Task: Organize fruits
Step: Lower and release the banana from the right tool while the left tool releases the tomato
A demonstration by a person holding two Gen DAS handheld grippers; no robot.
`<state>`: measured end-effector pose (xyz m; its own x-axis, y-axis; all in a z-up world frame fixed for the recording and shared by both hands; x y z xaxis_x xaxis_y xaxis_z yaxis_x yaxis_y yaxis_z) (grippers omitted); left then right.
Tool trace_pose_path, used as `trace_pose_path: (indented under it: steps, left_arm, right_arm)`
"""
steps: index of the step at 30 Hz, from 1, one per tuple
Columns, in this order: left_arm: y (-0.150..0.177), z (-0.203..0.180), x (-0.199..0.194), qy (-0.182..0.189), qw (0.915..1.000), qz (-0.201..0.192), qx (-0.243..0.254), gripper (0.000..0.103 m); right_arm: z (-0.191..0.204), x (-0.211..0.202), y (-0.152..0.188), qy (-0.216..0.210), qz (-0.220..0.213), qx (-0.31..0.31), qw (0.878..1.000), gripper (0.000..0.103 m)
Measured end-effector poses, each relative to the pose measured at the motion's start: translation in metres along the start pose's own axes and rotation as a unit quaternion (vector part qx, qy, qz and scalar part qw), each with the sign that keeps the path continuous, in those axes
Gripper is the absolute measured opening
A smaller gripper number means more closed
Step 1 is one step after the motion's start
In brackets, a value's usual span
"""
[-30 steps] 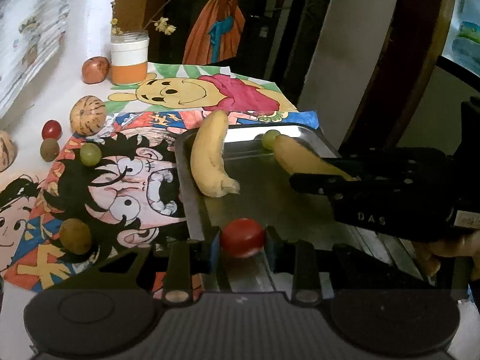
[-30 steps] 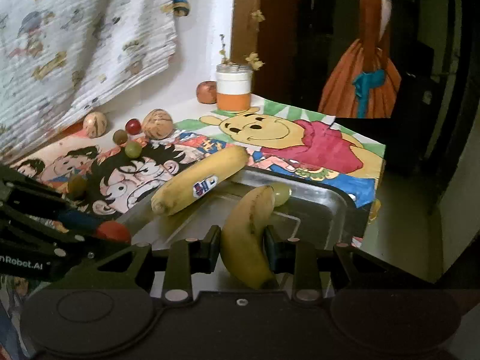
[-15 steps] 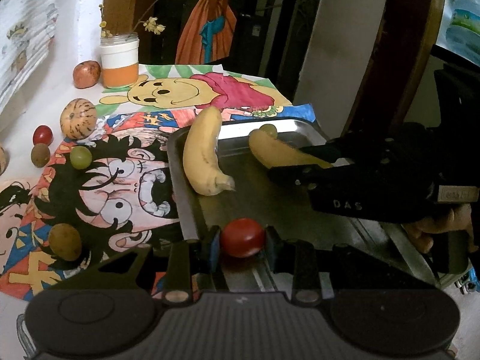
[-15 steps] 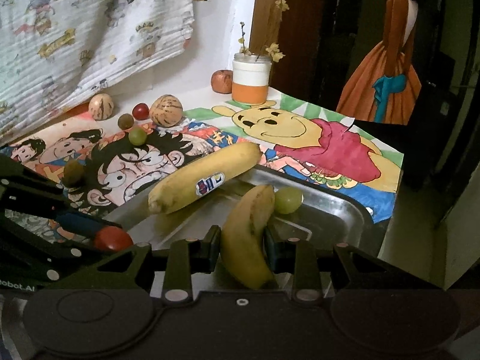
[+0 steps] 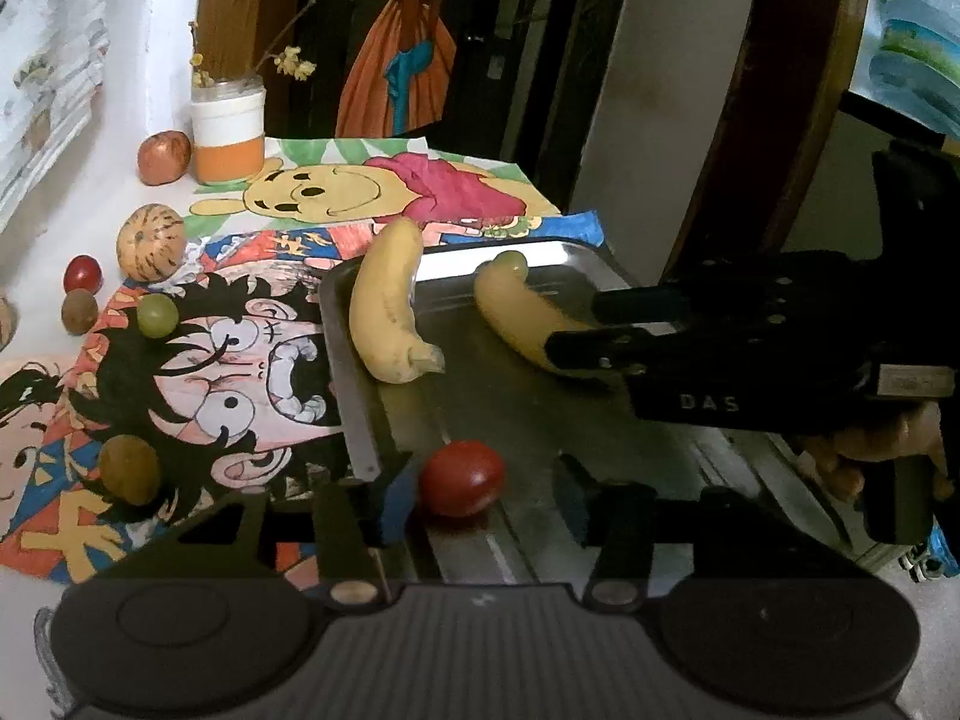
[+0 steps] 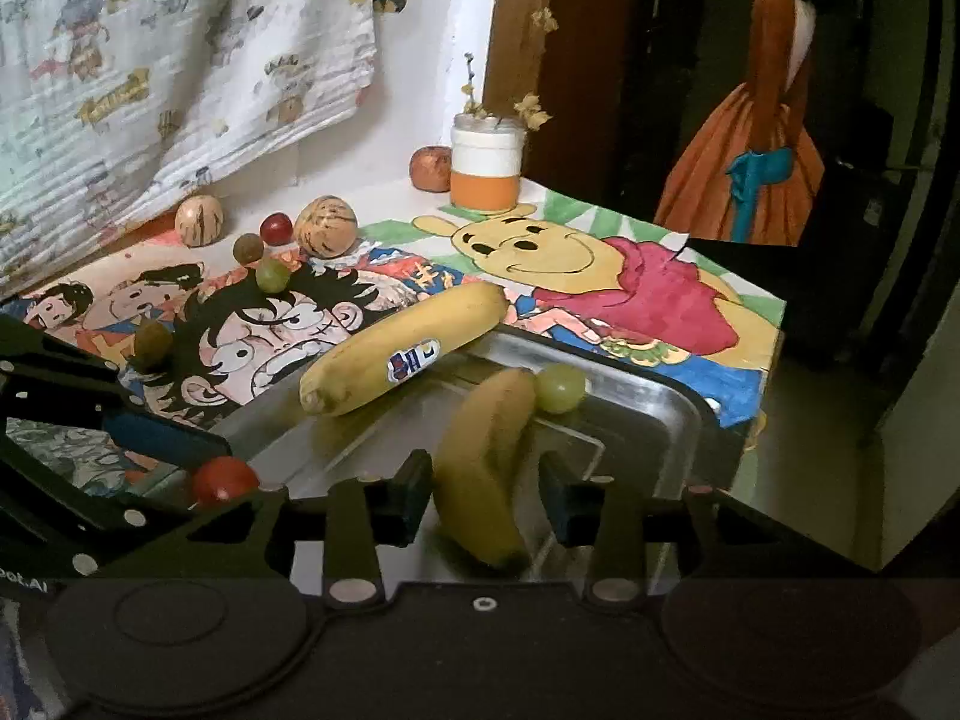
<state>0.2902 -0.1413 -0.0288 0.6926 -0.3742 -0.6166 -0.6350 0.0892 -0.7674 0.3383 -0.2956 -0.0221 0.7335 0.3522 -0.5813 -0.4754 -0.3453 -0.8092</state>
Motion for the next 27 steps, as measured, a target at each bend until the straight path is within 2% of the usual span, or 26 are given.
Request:
trace_pose_path:
  steps: [3,7,12,15,18,21,27]
  left_arm:
    - [0.001,-0.001,-0.011,-0.003,0.9999,-0.009,-0.008,0.066]
    - [0.003,-0.002,-0.029,-0.011,0.9995,-0.021,-0.02,0.071]
    - [0.007,-0.002,-0.058,-0.031,0.9978,-0.04,-0.044,0.091]
    - [0.011,-0.003,-0.077,-0.041,0.9965,-0.053,-0.05,0.099]
    - [0.018,-0.003,-0.094,-0.046,0.9953,-0.06,-0.06,0.102]
    - [0.026,-0.001,-0.113,-0.055,0.9937,-0.066,-0.072,0.103]
    - [0.047,0.008,-0.145,-0.089,0.9918,-0.059,-0.071,0.103]
  right_arm:
    - [-0.002,-0.017,0.0,0.006,-0.013,0.011,1.0,0.054]
    - [0.0,-0.044,0.001,0.012,-0.03,0.024,0.999,0.064]
    - [0.012,-0.078,0.003,0.015,-0.044,0.031,0.998,0.083]
    - [0.023,-0.097,0.006,0.014,-0.041,0.031,0.999,0.089]
    - [0.034,-0.117,0.009,0.019,-0.04,0.03,0.999,0.098]
    - [0.047,-0.14,0.013,0.023,-0.039,0.036,0.998,0.102]
    - [0.076,-0.176,0.026,0.028,-0.003,0.058,0.998,0.102]
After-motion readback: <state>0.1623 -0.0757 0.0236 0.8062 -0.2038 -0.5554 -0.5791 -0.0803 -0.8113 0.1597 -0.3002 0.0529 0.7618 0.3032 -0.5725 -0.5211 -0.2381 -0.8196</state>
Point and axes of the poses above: each gripper's, at about its wrist camera, not at the fingertips, and x roughly the way its jaws point, z to its left, y to its underside, the point moved 5 cm from there along x, roughly the way its jaws point, and after that the axes turned 3 degrees about -z, right-handed, at the moved point
